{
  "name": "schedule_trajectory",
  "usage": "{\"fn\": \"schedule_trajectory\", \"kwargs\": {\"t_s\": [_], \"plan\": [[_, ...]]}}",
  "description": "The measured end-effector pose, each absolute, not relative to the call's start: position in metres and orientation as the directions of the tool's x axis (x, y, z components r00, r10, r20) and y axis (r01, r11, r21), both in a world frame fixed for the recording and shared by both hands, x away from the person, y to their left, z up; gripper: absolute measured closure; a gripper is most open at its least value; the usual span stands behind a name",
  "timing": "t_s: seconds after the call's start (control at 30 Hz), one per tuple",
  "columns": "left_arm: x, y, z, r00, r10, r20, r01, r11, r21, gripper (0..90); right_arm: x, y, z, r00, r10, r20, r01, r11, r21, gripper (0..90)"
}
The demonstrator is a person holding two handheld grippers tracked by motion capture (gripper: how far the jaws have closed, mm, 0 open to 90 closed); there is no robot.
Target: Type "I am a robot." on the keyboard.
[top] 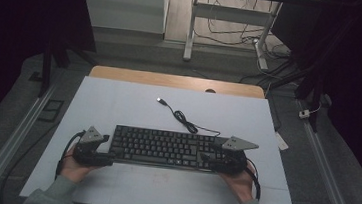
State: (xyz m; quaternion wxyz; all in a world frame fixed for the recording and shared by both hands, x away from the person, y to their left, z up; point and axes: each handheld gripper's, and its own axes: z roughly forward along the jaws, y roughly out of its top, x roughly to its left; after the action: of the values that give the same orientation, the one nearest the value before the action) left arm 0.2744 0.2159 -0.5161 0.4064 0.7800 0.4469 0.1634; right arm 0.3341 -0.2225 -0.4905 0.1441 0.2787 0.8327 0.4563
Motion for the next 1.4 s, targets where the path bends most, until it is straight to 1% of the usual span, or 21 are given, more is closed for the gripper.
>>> {"fn": "schedule_trajectory", "kwargs": {"t_s": [0.07,0.23,0.4,0.47,0.77,1.0,1.17,1.27,1.3,1.4], "plan": [[0.274,0.216,-0.516,0.547,0.830,-0.109,0.565,-0.270,0.780,21.2,0.335,-0.217,-0.489,-0.808,0.589,0.017,0.333,0.432,0.838,49.1],[0.274,0.216,-0.517,0.548,0.830,-0.109,0.565,-0.271,0.780,21.4,0.337,-0.204,-0.486,-0.815,0.580,-0.001,0.321,0.452,0.832,65.0],[0.275,0.215,-0.517,0.549,0.829,-0.108,0.566,-0.273,0.778,21.7,0.341,-0.191,-0.485,-0.828,0.560,-0.009,0.308,0.469,0.828,84.2],[0.275,0.215,-0.518,0.548,0.829,-0.107,0.565,-0.273,0.778,21.9,0.342,-0.185,-0.484,-0.834,0.551,-0.014,0.301,0.477,0.826,89.0],[0.276,0.215,-0.518,0.546,0.830,-0.109,0.565,-0.269,0.780,23.6,0.352,-0.148,-0.477,-0.853,0.521,-0.012,0.278,0.475,0.835,89.5],[0.278,0.215,-0.520,0.527,0.843,-0.109,0.576,-0.261,0.775,26.4,0.357,-0.125,-0.480,-0.866,0.501,0.001,0.276,0.476,0.835,89.5],[0.279,0.215,-0.521,0.515,0.851,-0.101,0.578,-0.257,0.775,31.9,0.364,-0.111,-0.487,-0.878,0.478,0.003,0.268,0.488,0.830,89.4],[0.279,0.216,-0.521,0.512,0.853,-0.102,0.578,-0.254,0.775,36.7,0.368,-0.106,-0.488,-0.884,0.467,0.001,0.262,0.495,0.829,89.4],[0.279,0.216,-0.521,0.513,0.852,-0.104,0.579,-0.254,0.775,38.8,0.369,-0.104,-0.489,-0.885,0.465,0.001,0.261,0.496,0.828,89.4],[0.279,0.217,-0.521,0.517,0.850,-0.103,0.577,-0.256,0.776,49.8,0.370,-0.103,-0.491,-0.886,0.464,0.009,0.267,0.493,0.828,89.4]]}}
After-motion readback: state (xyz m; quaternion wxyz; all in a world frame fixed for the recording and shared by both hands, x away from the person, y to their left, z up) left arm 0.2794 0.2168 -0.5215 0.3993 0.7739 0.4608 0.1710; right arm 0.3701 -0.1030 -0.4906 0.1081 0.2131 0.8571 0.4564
